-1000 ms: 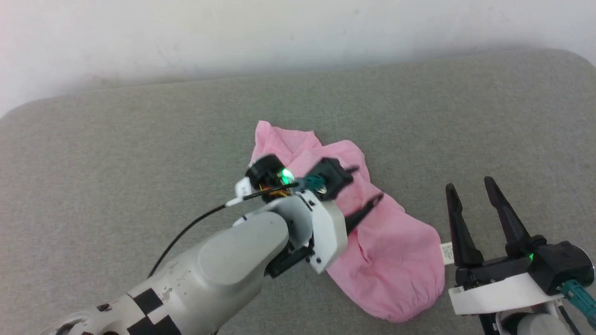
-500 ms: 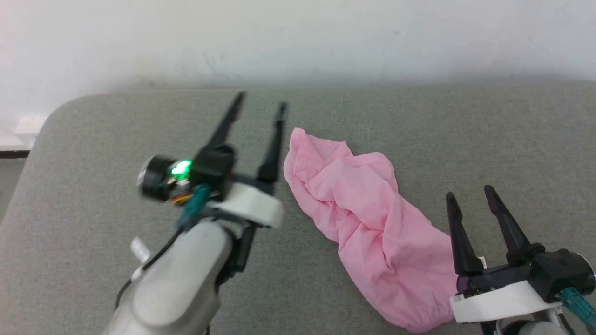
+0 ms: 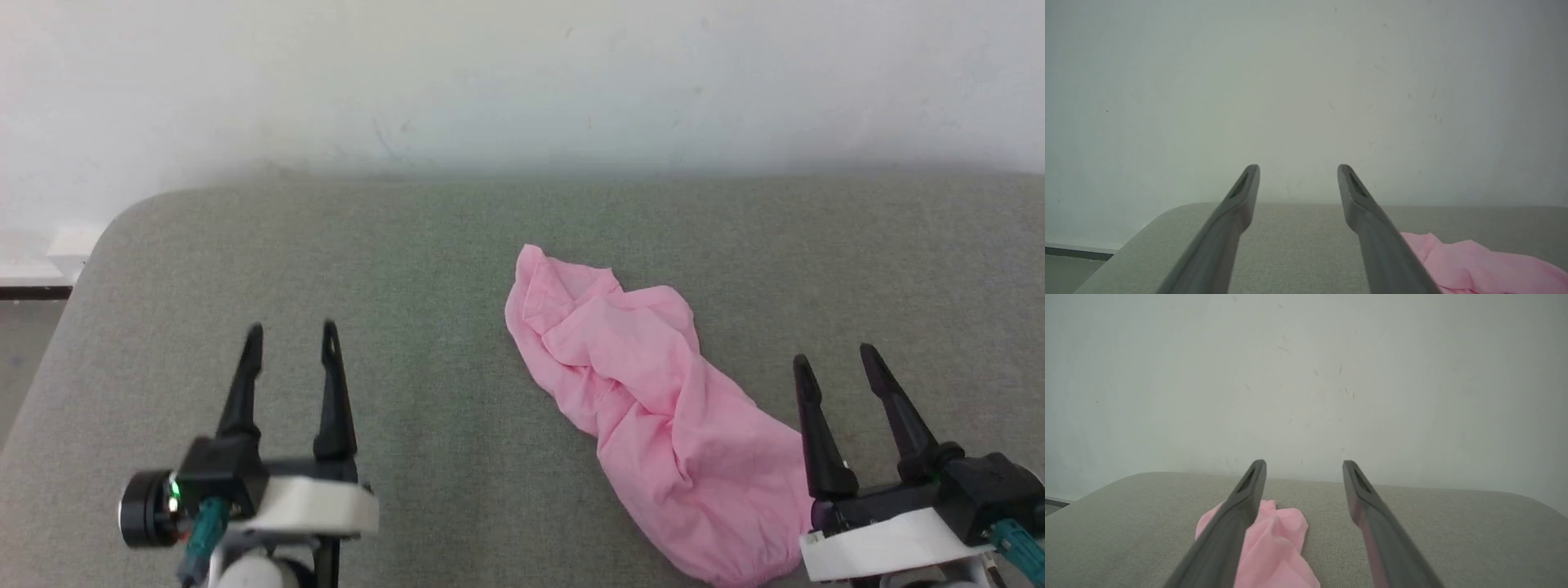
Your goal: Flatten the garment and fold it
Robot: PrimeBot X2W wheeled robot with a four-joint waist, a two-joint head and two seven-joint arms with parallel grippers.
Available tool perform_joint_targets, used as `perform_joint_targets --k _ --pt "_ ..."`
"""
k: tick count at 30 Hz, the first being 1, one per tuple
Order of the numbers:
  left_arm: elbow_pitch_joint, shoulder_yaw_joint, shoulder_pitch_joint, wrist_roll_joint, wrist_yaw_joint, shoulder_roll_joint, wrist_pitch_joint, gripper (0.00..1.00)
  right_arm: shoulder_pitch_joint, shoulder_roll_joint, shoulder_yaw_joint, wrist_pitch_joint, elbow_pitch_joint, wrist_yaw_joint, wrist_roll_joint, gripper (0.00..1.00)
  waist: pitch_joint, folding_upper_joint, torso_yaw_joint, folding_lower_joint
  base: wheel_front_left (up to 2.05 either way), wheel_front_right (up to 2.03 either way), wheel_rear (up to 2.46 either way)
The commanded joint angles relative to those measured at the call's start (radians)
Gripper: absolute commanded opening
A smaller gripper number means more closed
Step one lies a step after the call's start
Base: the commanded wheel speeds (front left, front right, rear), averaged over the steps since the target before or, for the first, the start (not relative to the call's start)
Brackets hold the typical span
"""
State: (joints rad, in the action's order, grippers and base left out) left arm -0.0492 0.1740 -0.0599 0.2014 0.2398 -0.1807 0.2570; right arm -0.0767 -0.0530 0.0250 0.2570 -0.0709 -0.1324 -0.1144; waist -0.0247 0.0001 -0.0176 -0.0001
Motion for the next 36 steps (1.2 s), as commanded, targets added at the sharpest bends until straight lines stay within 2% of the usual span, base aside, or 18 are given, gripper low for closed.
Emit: perform_joint_targets --k 1,6,10,20,28,32,36 --pt "0.008 -0.020 0.044 -0.030 -0.039 0.017 0.005 1.00 -0.018 0.003 -0.008 0.005 0.005 0.002 -0.007 1.00 0.009 -0.0001 0.001 0.0001 0.00 0.00 0.00" --pt "0.020 -0.068 0.115 -0.074 -0.114 0.054 0.005 1.00 -0.039 0.003 -0.025 0.005 0.018 0.002 -0.027 1.00 0.019 -0.0001 -0.002 0.0001 0.00 0.00 0.00" --pt "0.026 -0.100 0.140 -0.096 -0.151 0.077 0.005 1.00 -0.057 0.003 -0.034 0.005 0.024 0.002 -0.036 1.00 0.025 -0.0001 -0.008 0.0001 0.00 0.00 0.00" --pt "0.058 -0.153 0.117 -0.137 -0.198 0.106 0.005 1.00 -0.053 0.003 -0.040 0.005 0.030 0.002 -0.050 1.00 0.016 -0.0001 -0.001 0.0001 0.00 0.00 0.00" --pt "0.124 -0.128 -0.126 -0.183 -0.255 0.079 0.005 1.00 -0.013 0.003 -0.035 0.005 0.022 0.002 -0.045 1.00 -0.026 -0.0001 0.023 0.0001 0.00 0.00 0.00" --pt "0.227 -0.081 -0.318 -0.193 -0.312 0.055 0.005 1.00 0.009 0.003 -0.034 0.005 0.017 0.002 -0.044 1.00 -0.057 -0.0001 0.051 0.0001 0.00 0.00 0.00" --pt "0.393 -0.012 -0.507 -0.188 -0.352 0.045 -0.004 1.00 0.026 0.003 -0.029 0.005 0.019 0.002 -0.048 1.00 -0.087 -0.0001 0.082 0.0001 0.00 0.00 0.00"
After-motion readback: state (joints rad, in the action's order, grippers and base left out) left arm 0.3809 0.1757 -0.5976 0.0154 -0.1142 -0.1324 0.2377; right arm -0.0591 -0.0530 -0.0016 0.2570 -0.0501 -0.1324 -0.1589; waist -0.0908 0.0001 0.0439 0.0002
